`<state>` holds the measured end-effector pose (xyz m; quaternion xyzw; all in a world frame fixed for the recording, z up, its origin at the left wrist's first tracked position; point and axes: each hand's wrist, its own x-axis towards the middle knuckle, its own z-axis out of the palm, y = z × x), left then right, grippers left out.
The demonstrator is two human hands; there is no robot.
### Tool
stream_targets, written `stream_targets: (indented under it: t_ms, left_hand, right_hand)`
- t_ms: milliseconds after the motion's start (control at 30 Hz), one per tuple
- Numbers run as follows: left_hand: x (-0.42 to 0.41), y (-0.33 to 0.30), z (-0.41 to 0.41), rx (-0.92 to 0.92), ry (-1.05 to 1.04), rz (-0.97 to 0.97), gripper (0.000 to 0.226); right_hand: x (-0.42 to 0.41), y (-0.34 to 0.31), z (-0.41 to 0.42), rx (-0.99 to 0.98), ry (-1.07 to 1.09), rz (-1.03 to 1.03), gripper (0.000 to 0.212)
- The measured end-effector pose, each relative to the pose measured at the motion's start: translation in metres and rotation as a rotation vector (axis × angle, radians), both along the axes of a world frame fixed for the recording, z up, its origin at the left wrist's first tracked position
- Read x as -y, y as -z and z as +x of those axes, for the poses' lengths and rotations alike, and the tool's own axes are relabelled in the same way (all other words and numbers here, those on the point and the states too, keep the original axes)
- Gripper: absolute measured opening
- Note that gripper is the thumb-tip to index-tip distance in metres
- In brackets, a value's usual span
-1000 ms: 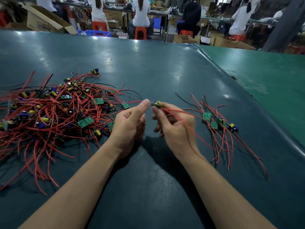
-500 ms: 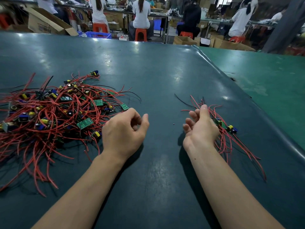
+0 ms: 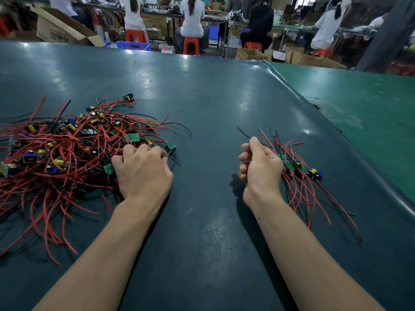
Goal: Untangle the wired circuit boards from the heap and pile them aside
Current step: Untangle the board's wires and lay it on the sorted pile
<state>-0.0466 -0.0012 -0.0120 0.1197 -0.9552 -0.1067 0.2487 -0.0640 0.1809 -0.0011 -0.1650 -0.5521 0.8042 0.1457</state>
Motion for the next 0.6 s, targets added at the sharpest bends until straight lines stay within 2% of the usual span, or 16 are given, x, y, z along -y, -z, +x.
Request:
stream_targets:
  t_ms: [67, 167, 267, 300, 433, 500, 600]
  left_hand:
    - [-0.003, -0.001, 0.003, -0.161, 0.121, 0.104, 0.014]
    - [-0.012, -0.002, 0.008, -0.344, 0.378, 0.182, 0.014]
    - [-0.021, -0.003, 0.014, -0.374, 0.592, 0.264, 0.011]
    - [-0.024, -0.003, 0.016, -0.382, 0.650, 0.283, 0.010]
    - [-0.033, -0.001, 0.021, -0.350, 0.909, 0.325, 0.008]
    - [-0.033, 0.000, 0.019, -0.373, 0.911, 0.298, 0.009]
    - [-0.030, 0.000, 0.016, -0.524, 0.645, 0.234, 0.019]
  right_hand:
    - [0.003, 0.000, 0.002, 0.014, -0.131, 0.086, 0.029]
    - [0.009, -0.001, 0.007, 0.063, -0.447, 0.278, 0.032]
    - [0.007, -0.005, 0.008, 0.121, -0.592, 0.250, 0.053]
    - [0.005, -0.006, 0.008, 0.128, -0.615, 0.227, 0.053]
    - [0.003, -0.005, 0.011, 0.096, -0.692, 0.151, 0.029]
    - [0.003, -0.006, 0.010, 0.075, -0.659, 0.085, 0.024]
    - [-0.002, -0.014, 0.007, 0.024, -0.543, -0.129, 0.008]
